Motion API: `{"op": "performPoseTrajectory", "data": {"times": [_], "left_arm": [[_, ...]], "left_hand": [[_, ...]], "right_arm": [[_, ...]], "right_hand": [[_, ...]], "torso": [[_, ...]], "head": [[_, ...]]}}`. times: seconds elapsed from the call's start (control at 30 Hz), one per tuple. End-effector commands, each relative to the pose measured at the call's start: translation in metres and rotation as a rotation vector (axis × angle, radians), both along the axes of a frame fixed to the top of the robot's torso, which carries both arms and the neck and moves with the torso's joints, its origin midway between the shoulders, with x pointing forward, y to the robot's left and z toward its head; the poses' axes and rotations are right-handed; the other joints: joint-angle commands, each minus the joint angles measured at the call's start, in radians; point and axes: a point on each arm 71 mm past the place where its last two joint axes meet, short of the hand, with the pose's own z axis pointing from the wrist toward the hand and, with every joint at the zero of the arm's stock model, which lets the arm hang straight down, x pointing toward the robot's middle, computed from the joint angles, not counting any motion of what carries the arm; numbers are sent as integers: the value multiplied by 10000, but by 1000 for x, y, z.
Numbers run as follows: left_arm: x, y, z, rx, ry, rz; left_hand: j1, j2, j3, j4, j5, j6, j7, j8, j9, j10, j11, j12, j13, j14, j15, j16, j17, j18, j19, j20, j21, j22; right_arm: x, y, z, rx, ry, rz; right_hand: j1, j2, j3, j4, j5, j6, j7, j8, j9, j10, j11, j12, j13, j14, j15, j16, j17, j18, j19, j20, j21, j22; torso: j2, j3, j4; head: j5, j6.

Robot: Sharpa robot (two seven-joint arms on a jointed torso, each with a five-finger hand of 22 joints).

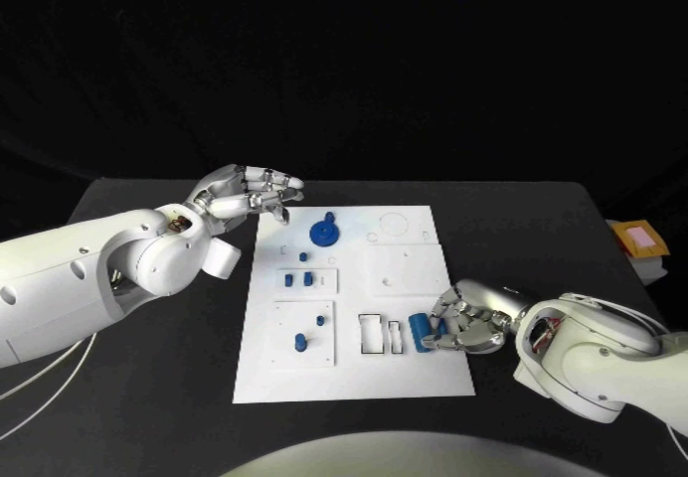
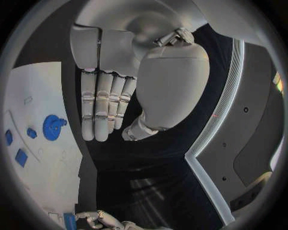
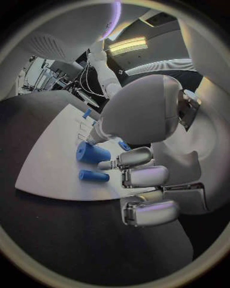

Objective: Assemble the parts on the task board

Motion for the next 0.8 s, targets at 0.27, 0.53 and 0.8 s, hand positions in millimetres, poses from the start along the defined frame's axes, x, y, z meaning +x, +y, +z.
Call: {"op": "performPoseTrajectory", "data": {"times": [0.27,0.53,0.8], "left_arm": [[-1,0,1,-93,-56,-143],[-2,0,1,-84,-37,-149],[-2,0,1,-79,-17,-167]], "left_hand": [[-90,28,-51,4,21,-66,7,54,17,-69,-5,34,14,-61,2,58,-15,121,-65,0,-59,-9],[-96,39,-49,12,22,-72,8,62,20,-80,-4,51,16,-70,3,68,-15,123,-66,4,-72,-17],[-96,39,-49,12,22,-72,8,62,20,-80,-4,51,16,-70,3,68,-15,123,-66,4,-72,-17]], "right_arm": [[-1,9,-3,-435,-389,364],[2,13,-5,-554,-300,398],[5,16,-9,-648,-175,339]], "right_hand": [[97,43,-150,28,-10,-10,6,-44,25,81,-11,76,522,670,1,72,578,-73,950,-38,76,2547],[10,156,-364,57,-9,66,-8,-39,59,100,-20,101,568,680,-1,110,655,-81,963,-33,122,2559],[112,374,-429,24,28,194,-47,-6,103,125,-53,124,614,695,-23,155,752,-96,984,-44,197,2578]], "torso": [[-3,20,14],[6,6,10],[1,-4,30]], "head": [[1,-28],[2,-65],[-11,-93]]}}
